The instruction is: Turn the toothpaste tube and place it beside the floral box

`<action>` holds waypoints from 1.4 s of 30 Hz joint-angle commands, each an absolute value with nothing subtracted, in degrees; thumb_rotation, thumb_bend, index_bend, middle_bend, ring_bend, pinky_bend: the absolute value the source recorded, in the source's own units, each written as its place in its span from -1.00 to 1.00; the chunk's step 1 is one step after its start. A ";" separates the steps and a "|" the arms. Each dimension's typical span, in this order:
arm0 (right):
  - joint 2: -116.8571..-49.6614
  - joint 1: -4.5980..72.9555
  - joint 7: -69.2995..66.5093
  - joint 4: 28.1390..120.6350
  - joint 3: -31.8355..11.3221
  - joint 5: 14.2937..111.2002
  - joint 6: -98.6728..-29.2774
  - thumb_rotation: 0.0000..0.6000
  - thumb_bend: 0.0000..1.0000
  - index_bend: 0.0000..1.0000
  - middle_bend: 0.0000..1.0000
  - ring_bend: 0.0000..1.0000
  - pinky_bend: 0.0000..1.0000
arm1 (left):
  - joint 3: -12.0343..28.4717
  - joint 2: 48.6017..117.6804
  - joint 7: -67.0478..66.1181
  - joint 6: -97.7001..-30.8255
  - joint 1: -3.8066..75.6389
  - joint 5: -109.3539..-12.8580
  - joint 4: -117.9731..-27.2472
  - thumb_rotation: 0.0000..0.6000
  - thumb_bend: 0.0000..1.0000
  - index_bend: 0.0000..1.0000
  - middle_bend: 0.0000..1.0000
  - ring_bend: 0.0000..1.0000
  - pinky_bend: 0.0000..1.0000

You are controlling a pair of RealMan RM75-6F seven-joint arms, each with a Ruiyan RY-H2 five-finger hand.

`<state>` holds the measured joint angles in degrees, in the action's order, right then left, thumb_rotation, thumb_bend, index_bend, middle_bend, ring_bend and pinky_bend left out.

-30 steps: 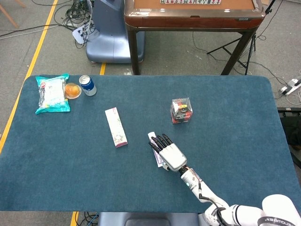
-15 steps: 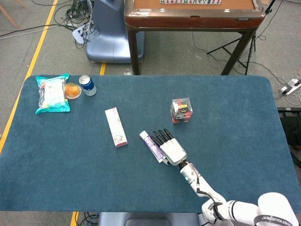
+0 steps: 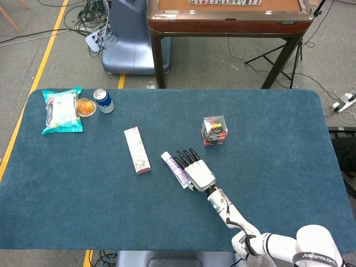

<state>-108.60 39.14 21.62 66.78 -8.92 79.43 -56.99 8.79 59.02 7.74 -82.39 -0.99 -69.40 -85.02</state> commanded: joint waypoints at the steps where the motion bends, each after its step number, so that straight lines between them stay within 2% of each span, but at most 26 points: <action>1: -109.22 39.61 21.48 66.18 -9.10 79.41 -56.86 1.00 -1.00 -0.82 -1.00 -1.00 -0.87 | 8.87 58.91 7.96 -82.39 -1.09 -69.27 -84.96 1.00 -0.52 0.31 0.22 -0.13 0.03; 27: -112.37 44.60 20.57 61.86 -13.44 76.57 -55.63 1.00 -1.00 -0.82 -1.00 -1.00 -0.87 | 9.05 58.69 8.49 -82.15 -1.38 -68.94 -84.33 1.00 -0.52 0.31 0.22 -0.13 0.03; 42: -109.55 42.99 22.70 67.33 -9.63 77.74 -57.00 1.00 -1.00 -0.82 -1.00 -1.00 -0.87 | 8.99 58.67 8.63 -81.83 -1.34 -69.05 -84.38 1.00 -0.52 0.31 0.22 -0.13 0.03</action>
<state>-109.60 43.05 22.63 67.27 -9.70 77.77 -56.99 8.99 58.68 8.64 -81.83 -1.34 -69.05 -84.36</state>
